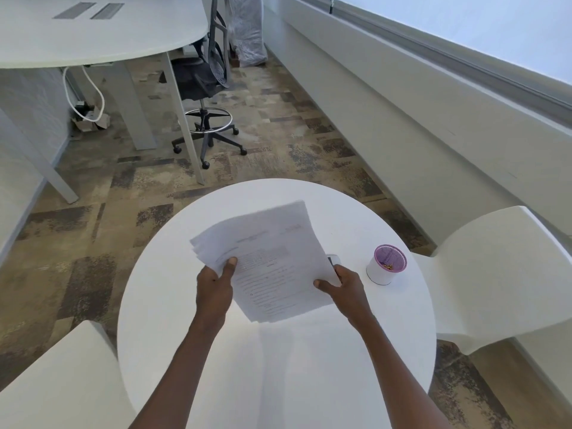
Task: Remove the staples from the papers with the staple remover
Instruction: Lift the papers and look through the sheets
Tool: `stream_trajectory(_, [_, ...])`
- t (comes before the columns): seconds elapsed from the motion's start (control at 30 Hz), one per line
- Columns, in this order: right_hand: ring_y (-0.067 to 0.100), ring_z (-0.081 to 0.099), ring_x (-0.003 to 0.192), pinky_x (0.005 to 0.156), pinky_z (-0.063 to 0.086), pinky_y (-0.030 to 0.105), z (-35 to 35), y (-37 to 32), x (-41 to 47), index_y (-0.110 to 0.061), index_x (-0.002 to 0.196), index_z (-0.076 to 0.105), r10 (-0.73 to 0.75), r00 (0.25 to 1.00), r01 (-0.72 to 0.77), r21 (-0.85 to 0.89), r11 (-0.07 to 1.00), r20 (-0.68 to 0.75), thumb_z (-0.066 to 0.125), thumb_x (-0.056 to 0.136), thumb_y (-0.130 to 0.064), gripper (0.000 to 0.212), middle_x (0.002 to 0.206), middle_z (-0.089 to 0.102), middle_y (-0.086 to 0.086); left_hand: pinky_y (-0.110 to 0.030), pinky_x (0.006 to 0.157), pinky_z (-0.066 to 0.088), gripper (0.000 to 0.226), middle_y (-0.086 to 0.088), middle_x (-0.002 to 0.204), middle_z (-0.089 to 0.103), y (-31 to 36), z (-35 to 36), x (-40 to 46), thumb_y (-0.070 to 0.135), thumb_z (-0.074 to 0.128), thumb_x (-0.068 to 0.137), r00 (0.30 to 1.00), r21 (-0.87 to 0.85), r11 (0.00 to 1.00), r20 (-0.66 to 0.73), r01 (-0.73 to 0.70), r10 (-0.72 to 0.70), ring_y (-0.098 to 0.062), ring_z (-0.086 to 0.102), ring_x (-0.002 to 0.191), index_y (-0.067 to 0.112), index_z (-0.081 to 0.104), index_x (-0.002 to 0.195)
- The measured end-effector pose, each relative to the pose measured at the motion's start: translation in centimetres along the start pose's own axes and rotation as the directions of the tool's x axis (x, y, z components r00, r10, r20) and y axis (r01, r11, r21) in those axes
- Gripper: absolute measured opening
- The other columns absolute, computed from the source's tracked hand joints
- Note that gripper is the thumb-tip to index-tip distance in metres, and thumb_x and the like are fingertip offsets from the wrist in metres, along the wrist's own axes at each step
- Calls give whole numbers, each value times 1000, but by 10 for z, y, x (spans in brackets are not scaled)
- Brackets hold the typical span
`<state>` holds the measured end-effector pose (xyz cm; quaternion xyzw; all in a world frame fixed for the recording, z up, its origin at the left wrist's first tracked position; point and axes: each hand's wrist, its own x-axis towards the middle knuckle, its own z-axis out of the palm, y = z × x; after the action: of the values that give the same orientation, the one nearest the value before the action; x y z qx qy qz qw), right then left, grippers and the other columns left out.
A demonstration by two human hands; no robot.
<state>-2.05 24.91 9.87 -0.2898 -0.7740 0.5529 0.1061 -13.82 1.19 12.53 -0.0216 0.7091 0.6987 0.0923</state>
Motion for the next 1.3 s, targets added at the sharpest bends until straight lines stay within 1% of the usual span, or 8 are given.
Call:
stream_trajectory(0.13, [18,48,61,57,37,29,-15,10,1,3,80,61,-1,998,-3,-69,998,-57,83,75,-17,30,68,59,5,-34,83,54,19,4,108,73,8,-7,7,17,62,97,997,-231,970,-3,77,-80,-17,67,101,19,66,116])
stream_trajectory(0.23, [15,70,75,64,50,14,-21,12,-3,-6,88,72,63,997,-52,208,977,-46,84,74,-10,19,82,78,1,-39,81,53,17,5,108,69,11,-8,7,12,59,98,983,-371,913,8,172,-182,-17,64,98,23,64,110])
stream_trajectory(0.4, [27,71,103,88,58,35,-15,8,-11,-7,109,70,67,995,-95,527,845,71,78,81,-12,30,108,77,11,-57,93,50,29,-3,117,69,6,-1,0,11,58,98,929,-565,743,142,360,-343,-29,64,108,23,58,125])
stream_trajectory(0.53, [27,70,109,78,59,37,-10,2,-14,-18,125,66,47,987,-133,612,779,156,69,91,-15,34,122,72,8,-65,101,44,38,-13,128,67,-5,8,-6,11,57,97,871,-634,610,239,475,-430,-36,63,116,16,56,135])
stream_trajectory(0.7, [35,71,107,83,61,42,-22,-1,-13,-10,116,71,54,992,-108,563,820,111,65,90,0,29,117,74,13,-43,76,60,28,-6,108,77,-7,-5,-3,26,62,95,878,-567,678,210,468,-430,-21,74,95,17,67,121])
stream_trajectory(0.83, [38,70,106,91,58,50,-38,6,-15,-7,118,69,65,992,-110,503,857,107,64,91,0,29,116,74,14,-44,94,52,51,-9,114,75,0,-40,22,53,61,89,863,-492,710,311,504,-398,-26,72,105,14,72,120])
stream_trajectory(1.07, [35,72,104,89,59,46,-46,14,-14,-9,109,73,101,985,-148,375,915,143,66,90,0,23,108,76,13,-38,80,57,38,-6,114,76,8,-53,36,31,80,79,831,222,950,468,218,-300,-25,73,101,16,74,113])
stream_trajectory(1.3, [33,68,95,80,54,40,-6,23,-9,-5,104,69,101,974,-79,112,991,-203,63,88,2,19,98,75,11,-47,82,56,14,-8,99,74,-32,-1,4,22,70,91,995,190,977,-40,92,-86,-30,70,93,11,69,101])
